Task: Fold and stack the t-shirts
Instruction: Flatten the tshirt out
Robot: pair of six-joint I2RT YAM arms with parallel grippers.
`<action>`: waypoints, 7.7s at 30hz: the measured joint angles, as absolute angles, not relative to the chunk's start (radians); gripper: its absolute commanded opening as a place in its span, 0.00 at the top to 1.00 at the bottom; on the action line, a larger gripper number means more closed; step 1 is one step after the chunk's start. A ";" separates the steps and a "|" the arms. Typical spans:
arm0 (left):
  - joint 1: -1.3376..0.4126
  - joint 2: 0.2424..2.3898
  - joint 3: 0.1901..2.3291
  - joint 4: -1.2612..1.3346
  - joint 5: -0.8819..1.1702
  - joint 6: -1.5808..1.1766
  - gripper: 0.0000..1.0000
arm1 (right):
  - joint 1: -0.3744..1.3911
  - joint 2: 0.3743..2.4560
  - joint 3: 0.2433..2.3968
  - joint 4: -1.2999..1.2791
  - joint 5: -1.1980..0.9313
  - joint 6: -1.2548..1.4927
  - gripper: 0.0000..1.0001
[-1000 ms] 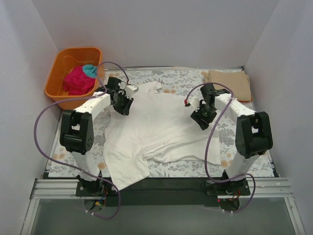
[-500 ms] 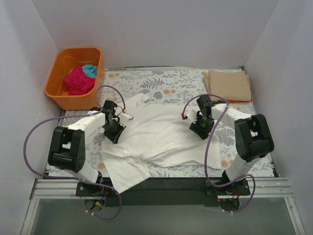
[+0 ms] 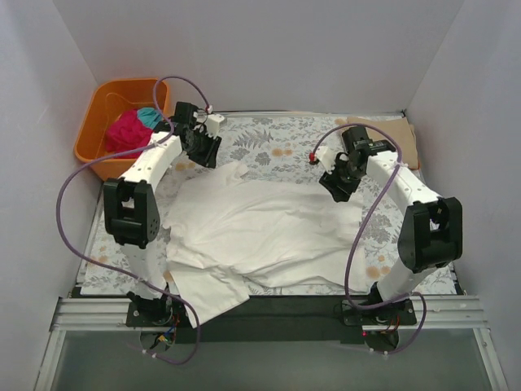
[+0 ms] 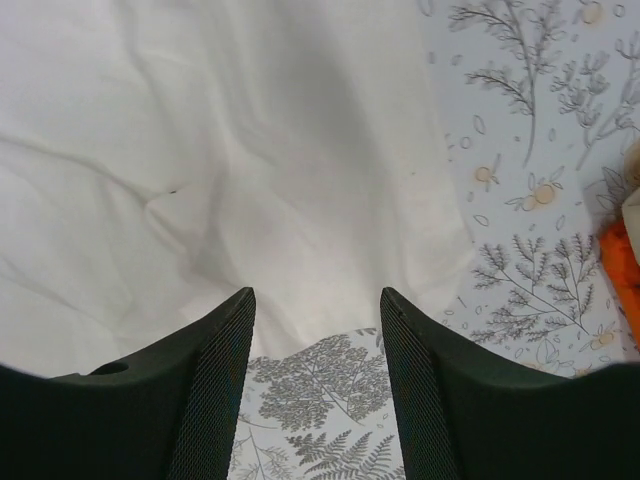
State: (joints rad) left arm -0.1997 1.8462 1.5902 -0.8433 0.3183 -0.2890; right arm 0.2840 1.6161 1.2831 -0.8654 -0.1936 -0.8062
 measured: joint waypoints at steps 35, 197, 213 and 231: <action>-0.201 2.085 1.718 -0.699 0.430 -0.384 1.00 | 0.104 1.719 1.352 -0.892 -0.213 -0.786 0.51; -0.585 1.616 0.977 -0.882 0.597 0.061 0.91 | -0.031 1.798 1.414 -0.910 -0.189 -0.857 0.35; -0.585 1.620 0.978 -0.804 0.557 0.013 1.00 | -0.065 2.018 1.601 -0.907 -0.236 -0.804 0.40; -0.545 1.661 1.009 -0.780 0.543 -0.076 1.00 | -0.044 2.098 1.585 -0.893 -0.287 -0.737 0.82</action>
